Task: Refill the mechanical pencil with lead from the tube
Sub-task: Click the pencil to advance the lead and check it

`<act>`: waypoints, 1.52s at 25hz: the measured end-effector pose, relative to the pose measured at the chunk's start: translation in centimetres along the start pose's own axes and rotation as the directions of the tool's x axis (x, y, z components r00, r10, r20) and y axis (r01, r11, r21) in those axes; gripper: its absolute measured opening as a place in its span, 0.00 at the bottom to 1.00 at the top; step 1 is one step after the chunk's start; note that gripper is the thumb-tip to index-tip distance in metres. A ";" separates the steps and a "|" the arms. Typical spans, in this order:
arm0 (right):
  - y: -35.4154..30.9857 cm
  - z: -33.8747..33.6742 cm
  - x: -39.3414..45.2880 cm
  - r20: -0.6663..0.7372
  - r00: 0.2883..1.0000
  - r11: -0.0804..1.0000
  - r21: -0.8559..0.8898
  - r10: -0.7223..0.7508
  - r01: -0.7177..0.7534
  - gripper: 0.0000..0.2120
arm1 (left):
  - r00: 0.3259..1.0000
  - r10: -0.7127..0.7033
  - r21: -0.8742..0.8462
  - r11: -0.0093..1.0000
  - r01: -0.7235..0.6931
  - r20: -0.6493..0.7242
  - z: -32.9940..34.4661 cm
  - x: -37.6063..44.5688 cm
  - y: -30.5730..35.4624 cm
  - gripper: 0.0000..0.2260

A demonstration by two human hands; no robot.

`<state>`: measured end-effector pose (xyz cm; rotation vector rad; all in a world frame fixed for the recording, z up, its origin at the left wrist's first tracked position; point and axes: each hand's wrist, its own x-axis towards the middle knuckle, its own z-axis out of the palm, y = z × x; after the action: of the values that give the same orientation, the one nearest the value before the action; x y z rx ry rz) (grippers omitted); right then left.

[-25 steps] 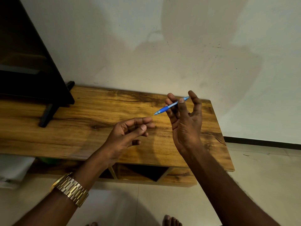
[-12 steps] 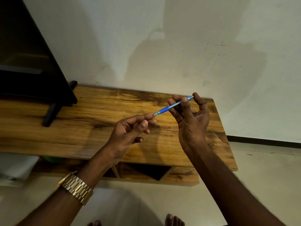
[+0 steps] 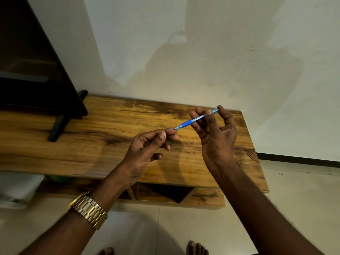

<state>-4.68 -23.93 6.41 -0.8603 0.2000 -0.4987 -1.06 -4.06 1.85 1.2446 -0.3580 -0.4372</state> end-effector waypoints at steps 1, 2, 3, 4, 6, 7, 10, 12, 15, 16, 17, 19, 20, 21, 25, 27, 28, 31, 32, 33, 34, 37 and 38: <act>0.0 0.0 0.0 0.001 1.000 1.000 -0.001 0.007 -0.007 0.20 | 1.000 0.001 -0.004 1.000 -0.001 -0.001 0.0 0.0 0.0 0.20; -0.1 0.0 0.0 0.005 1.000 1.000 -0.003 0.012 -0.012 0.20 | 1.000 0.002 -0.006 1.000 -0.003 -0.003 0.0 0.1 0.0 0.19; -0.1 0.1 -0.1 0.010 1.000 1.000 -0.007 0.015 -0.014 0.20 | 1.000 0.005 -0.007 1.000 -0.005 -0.008 0.0 0.1 0.0 0.18; -0.1 0.1 -0.1 0.013 1.000 1.000 -0.010 0.017 -0.017 0.21 | 1.000 0.007 -0.005 1.000 -0.007 -0.016 0.0 0.1 0.0 0.17; -0.2 0.2 -0.1 0.018 1.000 1.000 -0.015 0.022 -0.022 0.22 | 0.999 0.010 0.001 1.000 -0.010 -0.036 0.0 0.1 -0.1 0.13; -0.2 0.2 -0.2 0.020 0.999 1.000 -0.017 0.026 -0.026 0.22 | 0.999 0.012 0.004 1.000 -0.012 -0.047 0.1 0.1 -0.2 0.11; -0.1 0.2 -0.3 0.038 0.999 0.999 -0.023 0.038 -0.037 0.22 | 0.995 0.013 0.011 1.000 -0.012 -0.095 0.1 0.3 -0.3 0.08; 0.0 0.3 -0.5 0.050 0.998 0.998 -0.032 0.048 -0.046 0.21 | 0.993 0.013 0.022 1.000 -0.011 -0.119 0.1 0.4 -0.4 0.05; 0.2 0.3 -0.6 0.049 0.997 0.997 -0.050 0.060 -0.057 0.21 | 0.991 0.042 0.046 0.998 -0.036 -0.126 0.2 0.4 -0.5 0.02; 0.2 0.2 -0.6 0.051 0.997 0.996 -0.060 0.064 -0.061 0.22 | 0.990 0.072 0.058 0.996 -0.066 -0.119 0.2 0.3 -0.6 0.02; 0.3 0.2 -0.7 0.053 0.996 0.995 -0.078 0.069 -0.065 0.23 | 0.987 0.115 0.079 0.991 -0.107 -0.108 0.3 0.2 -0.6 0.01; 0.6 0.0 -0.6 0.044 0.994 0.989 -0.116 0.097 -0.091 0.25 | 0.975 0.202 0.152 0.971 -0.186 -0.091 0.4 0.0 -0.8 0.02; 0.7 0.0 -0.6 0.031 0.992 0.986 -0.116 0.122 -0.118 0.25 | 0.968 0.236 0.199 0.956 -0.215 -0.087 0.4 -0.1 -1.0 0.02; 0.9 -0.1 -0.5 0.019 0.988 0.982 -0.111 0.155 -0.152 0.24 | 0.962 0.261 0.247 0.940 -0.234 -0.085 0.4 -0.2 -1.2 0.03; 1.7 -0.5 0.2 0.053 0.969 0.932 -0.288 0.243 -0.218 0.11 | 0.955 0.279 0.434 0.876 -0.211 -0.097 -0.1 -0.3 -1.2 0.05; 2.0 -1.1 0.7 0.027 0.958 0.901 -0.348 0.285 -0.258 0.09 | 0.976 0.207 0.501 0.854 -0.143 -0.074 -0.8 0.0 -1.0 0.07; 2.2 -1.4 0.9 -0.001 0.950 0.878 -0.381 0.313 -0.290 0.09 | 0.987 0.147 0.559 0.825 -0.083 -0.069 -1.5 0.2 -0.9 0.09; 3.4 -2.3 1.3 -0.087 0.945 0.611 -0.743 0.316 -0.273 0.07 | 0.988 0.033 0.847 0.520 0.111 -0.150 -4.5 0.5 -1.4 0.21; 3.9 -2.6 1.4 -0.085 0.953 0.490 -0.842 0.292 -0.225 0.05 | 0.980 0.009 0.893 0.414 0.178 -0.200 -5.3 0.5 -1.7 0.25; 4.4 -2.9 1.4 -0.077 0.959 0.398 -0.898 0.275 -0.186 0.04 | 0.969 0.000 0.902 0.365 0.232 -0.249 -5.8 0.5 -2.0 0.26; 4.7 -3.2 1.5 -0.076 0.960 0.344 -0.924 0.268 -0.169 0.05 | 0.960 0.010 0.896 0.362 0.258 -0.281 -5.9 0.4 -2.4 0.26; 5.3 -4.1 2.1 -0.082 0.965 0.265 -0.953 0.248 -0.149 0.07 | 0.958 0.076 0.892 0.391 0.226 -0.276 -4.4 0.6 -3.4 0.16; 5.5 -4.4 2.3 -0.074 0.970 0.242 -0.961 0.231 -0.131 0.07 | 0.957 0.097 0.894 0.391 0.217 -0.274 -3.7 0.7 -3.6 0.12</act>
<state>-2.43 -25.01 -0.54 -2.0866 0.5657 -0.0304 0.95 -2.26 -2.66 2.4351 -0.3014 -0.0560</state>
